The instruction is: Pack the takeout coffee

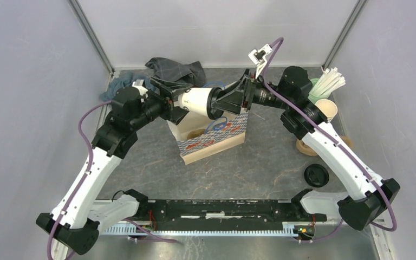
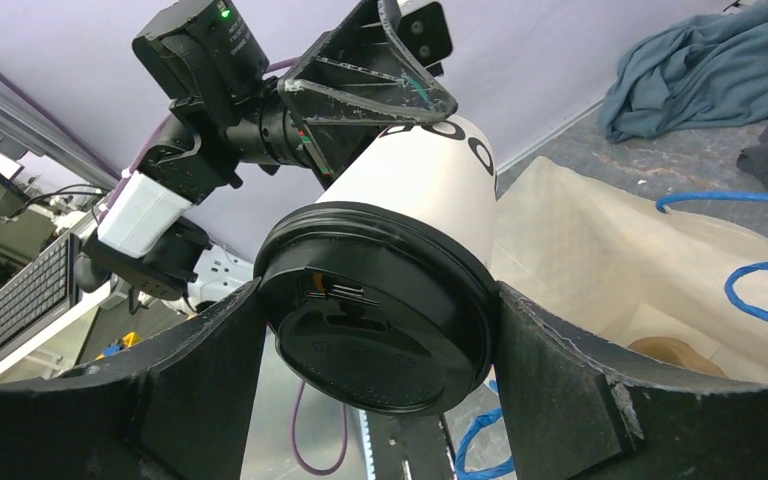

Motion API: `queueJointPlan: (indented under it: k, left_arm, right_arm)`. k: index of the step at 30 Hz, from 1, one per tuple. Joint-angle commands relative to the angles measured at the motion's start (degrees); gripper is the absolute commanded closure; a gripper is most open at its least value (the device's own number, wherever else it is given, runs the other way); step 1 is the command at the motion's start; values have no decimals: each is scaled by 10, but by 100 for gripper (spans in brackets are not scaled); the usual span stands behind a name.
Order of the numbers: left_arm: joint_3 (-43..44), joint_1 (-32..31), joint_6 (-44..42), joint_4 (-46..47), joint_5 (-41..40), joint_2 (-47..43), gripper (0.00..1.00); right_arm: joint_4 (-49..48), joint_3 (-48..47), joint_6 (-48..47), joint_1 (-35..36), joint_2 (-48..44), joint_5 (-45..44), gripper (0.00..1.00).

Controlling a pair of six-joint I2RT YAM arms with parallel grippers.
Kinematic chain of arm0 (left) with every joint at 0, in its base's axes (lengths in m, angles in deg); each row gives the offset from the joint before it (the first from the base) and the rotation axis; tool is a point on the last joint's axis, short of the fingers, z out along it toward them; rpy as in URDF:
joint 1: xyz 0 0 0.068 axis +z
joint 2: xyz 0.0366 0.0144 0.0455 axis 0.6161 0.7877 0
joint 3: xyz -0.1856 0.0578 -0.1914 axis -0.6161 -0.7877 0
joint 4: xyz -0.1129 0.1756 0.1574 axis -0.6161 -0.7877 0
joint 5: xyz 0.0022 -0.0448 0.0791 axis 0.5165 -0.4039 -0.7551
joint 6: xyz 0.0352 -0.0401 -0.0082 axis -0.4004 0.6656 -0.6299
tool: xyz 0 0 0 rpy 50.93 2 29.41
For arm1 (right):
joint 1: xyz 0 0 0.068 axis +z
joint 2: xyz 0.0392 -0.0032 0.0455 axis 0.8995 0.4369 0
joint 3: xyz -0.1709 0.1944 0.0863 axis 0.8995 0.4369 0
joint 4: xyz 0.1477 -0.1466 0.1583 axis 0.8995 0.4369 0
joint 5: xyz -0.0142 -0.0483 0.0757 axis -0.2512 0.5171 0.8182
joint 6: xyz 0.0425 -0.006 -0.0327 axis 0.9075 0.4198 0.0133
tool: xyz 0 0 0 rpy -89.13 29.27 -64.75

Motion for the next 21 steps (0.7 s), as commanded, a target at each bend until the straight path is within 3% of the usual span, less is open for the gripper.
queueJointPlan:
  k: [1, 4, 10, 21]
  left_arm:
    - [-30, -2, 77, 49, 25, -19, 19]
    - [-53, -2, 111, 57, 7, -37, 34]
    - [-85, -2, 160, 68, -31, -72, 50]
    - [-72, -2, 159, 17, -58, -77, 56]
  right_arm:
    - [-61, -6, -1, 16, -1, -4, 47]
    - [-58, -5, -2, 18, -3, -14, 44]
    - [-17, -12, -21, 28, -22, -68, 3]
    - [52, -21, -64, 66, -51, -172, 2]
